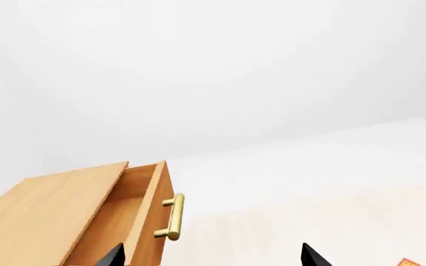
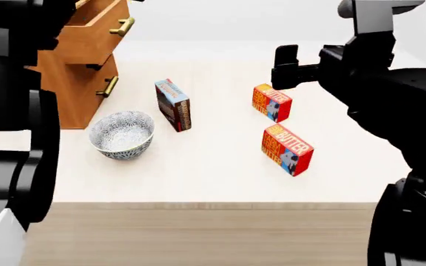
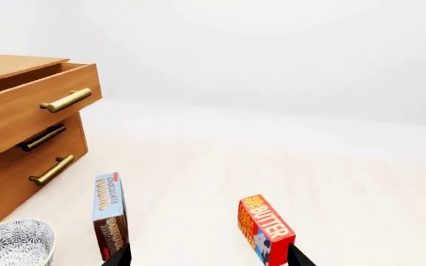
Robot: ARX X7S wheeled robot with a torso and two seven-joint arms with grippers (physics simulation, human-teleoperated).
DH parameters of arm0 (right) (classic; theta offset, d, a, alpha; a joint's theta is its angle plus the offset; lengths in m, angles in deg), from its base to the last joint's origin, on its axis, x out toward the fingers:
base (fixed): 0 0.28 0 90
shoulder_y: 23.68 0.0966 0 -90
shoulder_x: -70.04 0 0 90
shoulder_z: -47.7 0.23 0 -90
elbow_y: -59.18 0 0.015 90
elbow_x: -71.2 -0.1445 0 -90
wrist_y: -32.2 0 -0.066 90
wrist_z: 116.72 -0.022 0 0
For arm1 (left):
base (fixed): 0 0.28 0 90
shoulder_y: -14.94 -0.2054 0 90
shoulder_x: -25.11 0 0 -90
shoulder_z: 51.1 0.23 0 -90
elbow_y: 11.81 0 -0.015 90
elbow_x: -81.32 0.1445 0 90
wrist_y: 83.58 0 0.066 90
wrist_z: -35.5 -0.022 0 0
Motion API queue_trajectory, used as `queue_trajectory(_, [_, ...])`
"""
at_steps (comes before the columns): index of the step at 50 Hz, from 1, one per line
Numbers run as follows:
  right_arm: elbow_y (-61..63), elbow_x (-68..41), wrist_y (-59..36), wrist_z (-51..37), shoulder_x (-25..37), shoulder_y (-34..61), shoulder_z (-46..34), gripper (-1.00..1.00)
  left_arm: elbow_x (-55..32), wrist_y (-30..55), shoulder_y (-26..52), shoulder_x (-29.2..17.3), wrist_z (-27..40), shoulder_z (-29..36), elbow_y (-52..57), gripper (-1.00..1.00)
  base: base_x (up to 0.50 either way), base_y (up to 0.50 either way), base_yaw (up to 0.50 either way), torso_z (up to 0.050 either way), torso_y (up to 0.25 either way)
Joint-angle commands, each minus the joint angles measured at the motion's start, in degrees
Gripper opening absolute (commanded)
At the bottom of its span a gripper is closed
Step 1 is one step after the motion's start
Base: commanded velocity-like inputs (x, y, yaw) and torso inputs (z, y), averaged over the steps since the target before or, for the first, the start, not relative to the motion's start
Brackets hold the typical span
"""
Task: Put the butter at the front in the top drawer of the cabinet and close it.
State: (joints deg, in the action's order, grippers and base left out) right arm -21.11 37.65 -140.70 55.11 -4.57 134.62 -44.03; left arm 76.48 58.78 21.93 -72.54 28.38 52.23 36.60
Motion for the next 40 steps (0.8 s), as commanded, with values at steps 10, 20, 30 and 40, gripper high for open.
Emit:
queue_trajectory(10, [-5.8,-5.4,-1.1,-0.9,0.1,10.4,2.3,1.0,2.7,-13.5,21.5,3.1,-1.4,0.5,-33.4,1.0,0.28,0.0,0.0,0.0,0.0])
queue_trajectory(20, [-4.0,-7.4,-1.8,-1.0,0.0,10.1,3.6,1.0,3.6,-14.1,21.5,3.6,-1.6,-0.2,-33.4,1.0,0.48,0.0,0.0,0.0,0.0])
queue_trajectory(30, [-3.6,-8.7,-1.1,-0.9,0.0,10.0,4.4,1.0,4.0,-14.7,21.2,3.8,-2.1,-0.5,-33.4,1.0,0.5,0.0,0.0,0.0,0.0])
queue_trajectory(40, [-3.0,-10.0,-0.2,-0.3,0.0,9.7,4.6,1.0,4.2,-15.0,20.7,3.9,-2.7,-0.7,-33.4,1.0,0.5,0.0,0.0,0.0,0.0])
